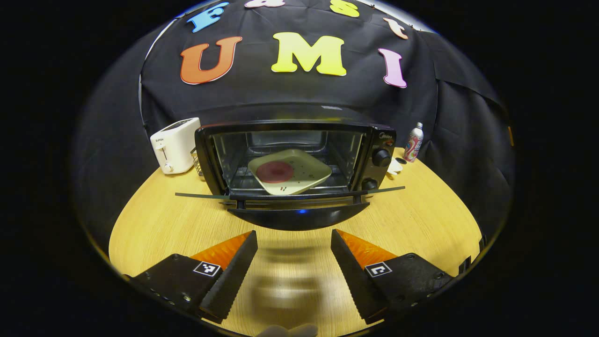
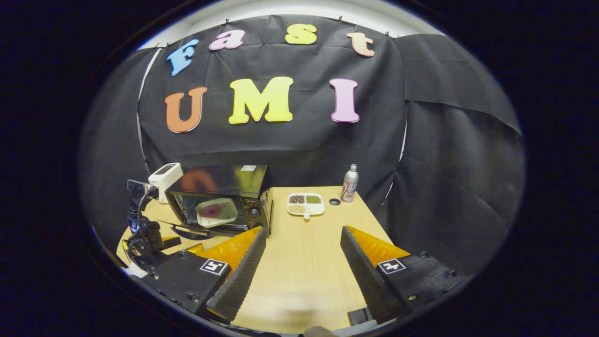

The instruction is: Open the electric oven with the left hand, put the food in, and close the electric oven.

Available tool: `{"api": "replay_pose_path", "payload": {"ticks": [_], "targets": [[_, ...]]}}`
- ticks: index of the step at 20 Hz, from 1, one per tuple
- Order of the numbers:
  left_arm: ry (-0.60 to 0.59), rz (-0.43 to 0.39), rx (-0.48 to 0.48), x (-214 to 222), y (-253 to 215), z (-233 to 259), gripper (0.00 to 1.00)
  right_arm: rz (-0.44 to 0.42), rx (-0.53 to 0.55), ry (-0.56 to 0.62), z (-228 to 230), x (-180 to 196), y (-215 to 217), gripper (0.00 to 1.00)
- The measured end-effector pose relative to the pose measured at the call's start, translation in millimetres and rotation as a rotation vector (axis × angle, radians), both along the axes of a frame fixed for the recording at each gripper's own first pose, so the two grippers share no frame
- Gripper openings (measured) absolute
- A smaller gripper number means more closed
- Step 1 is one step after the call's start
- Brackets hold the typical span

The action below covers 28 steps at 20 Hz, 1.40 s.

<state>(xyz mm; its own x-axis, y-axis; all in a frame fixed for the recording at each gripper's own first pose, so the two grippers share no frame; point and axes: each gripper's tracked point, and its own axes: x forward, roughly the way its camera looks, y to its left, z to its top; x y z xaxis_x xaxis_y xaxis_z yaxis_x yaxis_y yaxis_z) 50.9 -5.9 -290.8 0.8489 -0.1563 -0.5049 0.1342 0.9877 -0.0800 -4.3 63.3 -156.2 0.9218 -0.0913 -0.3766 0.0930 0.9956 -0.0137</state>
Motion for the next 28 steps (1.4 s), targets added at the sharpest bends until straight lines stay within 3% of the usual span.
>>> {"api": "replay_pose_path", "payload": {"ticks": [10,28], "targets": [[-0.123,0.0,0.02,35.7,7.3,40.9,0.94,-0.02,0.001,-0.014,1.8,-2.9,-6.3,0.97],[-0.149,-0.029,-0.001,5.8,-2.7,63.9,0.95,0.029,-0.012,-0.044,19.2,-15.7,13.6,0.97]]}}
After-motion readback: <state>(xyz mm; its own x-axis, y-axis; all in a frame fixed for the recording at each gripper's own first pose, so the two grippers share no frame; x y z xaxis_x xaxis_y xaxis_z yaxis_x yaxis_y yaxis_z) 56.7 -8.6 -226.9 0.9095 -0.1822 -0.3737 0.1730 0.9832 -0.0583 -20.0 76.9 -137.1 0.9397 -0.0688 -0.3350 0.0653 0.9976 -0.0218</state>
